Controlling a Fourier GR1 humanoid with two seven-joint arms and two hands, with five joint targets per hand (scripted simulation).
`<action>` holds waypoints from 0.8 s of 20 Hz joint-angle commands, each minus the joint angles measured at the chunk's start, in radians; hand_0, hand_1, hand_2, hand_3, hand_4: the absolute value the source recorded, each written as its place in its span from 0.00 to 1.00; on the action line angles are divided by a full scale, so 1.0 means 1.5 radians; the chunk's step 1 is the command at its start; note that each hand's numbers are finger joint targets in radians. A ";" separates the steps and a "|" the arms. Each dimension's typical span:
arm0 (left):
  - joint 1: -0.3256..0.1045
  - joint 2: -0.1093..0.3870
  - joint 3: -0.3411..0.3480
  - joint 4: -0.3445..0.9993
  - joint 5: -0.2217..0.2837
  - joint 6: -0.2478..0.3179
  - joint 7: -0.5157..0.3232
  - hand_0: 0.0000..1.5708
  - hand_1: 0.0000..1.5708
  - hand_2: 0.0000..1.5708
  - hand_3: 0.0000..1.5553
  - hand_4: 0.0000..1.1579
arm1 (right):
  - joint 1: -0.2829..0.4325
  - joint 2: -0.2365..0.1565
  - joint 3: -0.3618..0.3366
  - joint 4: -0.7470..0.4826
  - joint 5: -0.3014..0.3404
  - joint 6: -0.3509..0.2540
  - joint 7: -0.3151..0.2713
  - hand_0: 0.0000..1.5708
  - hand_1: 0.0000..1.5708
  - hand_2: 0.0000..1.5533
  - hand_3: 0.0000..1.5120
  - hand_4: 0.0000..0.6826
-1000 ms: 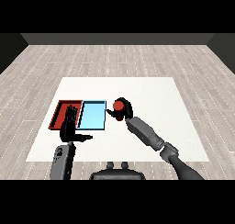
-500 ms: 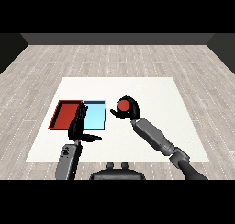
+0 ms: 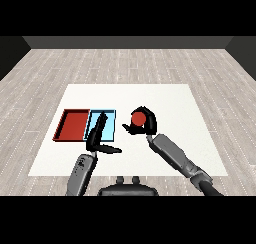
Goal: Pick the red can and put it in the red box
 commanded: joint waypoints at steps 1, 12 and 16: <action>-0.038 -0.001 -0.063 0.038 -0.011 0.068 0.025 0.00 0.00 0.00 0.00 0.00 | 0.052 0.019 -0.010 -0.022 0.048 0.019 -0.033 0.91 0.91 0.92 0.93 0.93; -0.118 -0.001 -0.090 0.230 0.058 0.102 -0.047 0.00 0.00 0.00 0.00 0.00 | 0.079 0.070 -0.035 -0.076 0.164 0.048 0.038 0.92 0.92 0.93 0.92 0.95; -0.138 -0.001 -0.109 0.224 0.067 0.114 -0.033 0.00 0.00 0.00 0.00 0.00 | 0.118 0.111 -0.052 -0.078 0.194 0.089 0.017 0.94 0.94 0.93 0.92 0.96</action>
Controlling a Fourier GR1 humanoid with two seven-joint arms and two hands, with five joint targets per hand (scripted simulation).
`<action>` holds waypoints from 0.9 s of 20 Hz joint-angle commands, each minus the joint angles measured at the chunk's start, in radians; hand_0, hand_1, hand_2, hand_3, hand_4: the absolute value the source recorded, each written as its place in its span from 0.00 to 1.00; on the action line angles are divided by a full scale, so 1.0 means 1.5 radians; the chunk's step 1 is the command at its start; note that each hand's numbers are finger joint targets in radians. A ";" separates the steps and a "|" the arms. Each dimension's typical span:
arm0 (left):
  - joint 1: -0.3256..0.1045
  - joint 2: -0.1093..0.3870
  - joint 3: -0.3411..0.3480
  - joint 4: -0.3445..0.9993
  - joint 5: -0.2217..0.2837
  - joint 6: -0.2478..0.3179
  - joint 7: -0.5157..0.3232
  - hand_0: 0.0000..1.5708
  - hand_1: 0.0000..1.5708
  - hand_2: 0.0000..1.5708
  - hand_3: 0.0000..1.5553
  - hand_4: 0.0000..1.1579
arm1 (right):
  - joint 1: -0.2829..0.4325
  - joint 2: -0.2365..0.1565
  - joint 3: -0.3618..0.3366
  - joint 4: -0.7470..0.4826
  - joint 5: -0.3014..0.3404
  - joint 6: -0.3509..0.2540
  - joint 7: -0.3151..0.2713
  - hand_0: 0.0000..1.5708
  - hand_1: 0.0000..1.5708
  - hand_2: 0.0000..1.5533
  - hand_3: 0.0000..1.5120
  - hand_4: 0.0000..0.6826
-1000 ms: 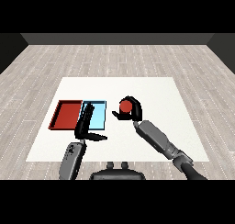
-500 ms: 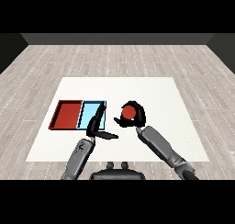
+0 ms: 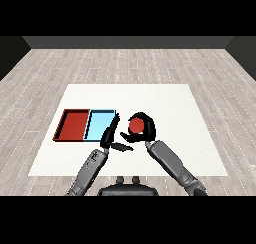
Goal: Pick the red can and put it in the red box
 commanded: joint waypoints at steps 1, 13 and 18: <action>0.022 0.000 0.017 0.035 0.003 -0.028 -0.031 0.00 0.00 0.00 0.00 0.00 | 0.015 0.015 -0.031 -0.037 0.038 0.023 0.030 0.93 0.93 0.93 0.92 0.96; -0.093 0.000 -0.021 0.110 0.097 0.021 -0.029 0.00 0.00 0.00 0.00 0.00 | 0.045 0.092 -0.068 -0.042 0.119 0.096 0.050 0.92 0.92 0.92 0.92 0.97; -0.100 0.000 -0.075 0.104 0.115 0.053 -0.022 0.00 0.00 0.00 0.00 0.00 | 0.012 0.103 -0.041 0.007 0.058 0.073 0.015 0.95 0.95 0.93 0.93 0.94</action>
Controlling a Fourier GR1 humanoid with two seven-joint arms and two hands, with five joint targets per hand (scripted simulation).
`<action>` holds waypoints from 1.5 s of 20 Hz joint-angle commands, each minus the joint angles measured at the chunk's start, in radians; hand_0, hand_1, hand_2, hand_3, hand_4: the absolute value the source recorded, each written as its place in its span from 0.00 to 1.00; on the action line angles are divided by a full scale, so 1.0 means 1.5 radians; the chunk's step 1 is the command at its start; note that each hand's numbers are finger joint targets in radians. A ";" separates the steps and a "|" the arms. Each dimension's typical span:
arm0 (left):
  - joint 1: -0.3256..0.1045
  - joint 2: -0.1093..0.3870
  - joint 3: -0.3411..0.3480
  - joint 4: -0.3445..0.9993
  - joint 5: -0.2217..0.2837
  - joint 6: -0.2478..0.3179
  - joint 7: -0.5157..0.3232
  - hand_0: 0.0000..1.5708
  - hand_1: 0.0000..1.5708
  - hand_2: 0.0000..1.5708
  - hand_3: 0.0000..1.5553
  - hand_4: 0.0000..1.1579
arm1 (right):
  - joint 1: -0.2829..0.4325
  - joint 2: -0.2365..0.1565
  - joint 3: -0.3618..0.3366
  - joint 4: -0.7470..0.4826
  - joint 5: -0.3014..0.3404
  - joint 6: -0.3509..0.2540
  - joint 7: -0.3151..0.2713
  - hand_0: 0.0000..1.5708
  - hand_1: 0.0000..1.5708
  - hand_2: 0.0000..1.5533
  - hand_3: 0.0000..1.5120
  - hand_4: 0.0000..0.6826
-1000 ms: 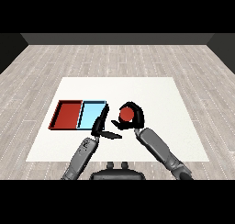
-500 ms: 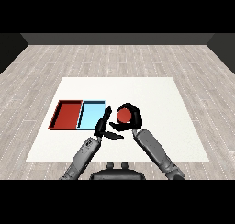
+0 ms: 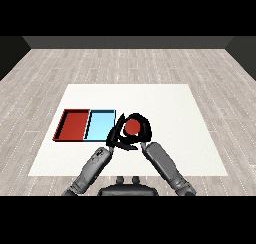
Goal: Pick the red can and put it in the red box
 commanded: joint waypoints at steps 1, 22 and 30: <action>-0.020 0.000 -0.074 -0.017 0.035 0.083 0.011 0.00 0.00 0.00 0.00 0.00 | -0.001 0.007 0.035 0.007 -0.016 -0.026 -0.023 0.96 0.96 0.94 0.93 0.96; -0.095 0.001 -0.081 0.081 0.138 0.218 -0.021 1.00 1.00 0.99 0.95 0.97 | -0.047 0.007 0.043 0.015 -0.018 -0.034 0.000 0.95 0.95 0.93 0.92 0.96; -0.066 0.000 -0.051 0.062 0.110 0.211 -0.061 1.00 1.00 0.99 0.95 0.98 | -0.013 0.007 0.040 -0.010 -0.008 -0.035 0.007 0.95 0.95 0.93 0.92 0.94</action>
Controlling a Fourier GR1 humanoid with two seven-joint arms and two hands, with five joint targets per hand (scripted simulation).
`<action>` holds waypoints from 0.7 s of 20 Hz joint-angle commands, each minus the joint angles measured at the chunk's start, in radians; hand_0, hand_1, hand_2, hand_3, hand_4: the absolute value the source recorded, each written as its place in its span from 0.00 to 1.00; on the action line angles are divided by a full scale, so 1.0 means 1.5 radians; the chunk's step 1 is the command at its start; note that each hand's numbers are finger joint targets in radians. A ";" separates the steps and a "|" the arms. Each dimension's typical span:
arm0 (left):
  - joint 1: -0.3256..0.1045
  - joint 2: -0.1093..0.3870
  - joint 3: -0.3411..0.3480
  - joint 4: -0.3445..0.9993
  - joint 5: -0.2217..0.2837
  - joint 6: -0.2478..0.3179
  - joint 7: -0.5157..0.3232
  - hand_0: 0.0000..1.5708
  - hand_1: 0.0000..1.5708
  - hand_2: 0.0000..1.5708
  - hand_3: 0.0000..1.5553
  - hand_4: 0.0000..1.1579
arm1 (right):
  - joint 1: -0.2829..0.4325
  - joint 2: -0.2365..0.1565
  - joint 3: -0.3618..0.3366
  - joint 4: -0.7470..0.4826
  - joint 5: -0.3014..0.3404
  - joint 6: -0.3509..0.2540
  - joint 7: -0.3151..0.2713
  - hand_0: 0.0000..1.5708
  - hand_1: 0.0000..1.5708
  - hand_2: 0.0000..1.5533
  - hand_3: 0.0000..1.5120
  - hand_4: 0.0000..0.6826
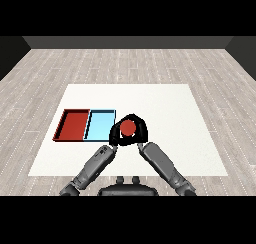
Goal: Pick the red can and put it in the red box
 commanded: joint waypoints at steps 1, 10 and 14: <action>0.061 -0.001 0.000 -0.061 -0.033 -0.005 -0.007 1.00 1.00 0.99 0.95 0.98 | -0.013 0.007 0.038 -0.004 -0.023 -0.032 -0.011 0.95 0.95 0.93 0.92 0.95; 0.002 -0.010 0.017 0.003 0.016 -0.003 -0.086 1.00 1.00 1.00 0.97 0.99 | 0.000 0.007 0.008 0.001 0.046 -0.005 0.080 0.00 0.00 0.00 0.00 0.00; -0.016 -0.010 -0.011 0.035 0.043 0.041 -0.113 1.00 1.00 1.00 0.97 0.99 | -0.004 0.007 -0.007 -0.011 0.060 0.010 0.113 0.00 0.00 0.00 0.00 0.00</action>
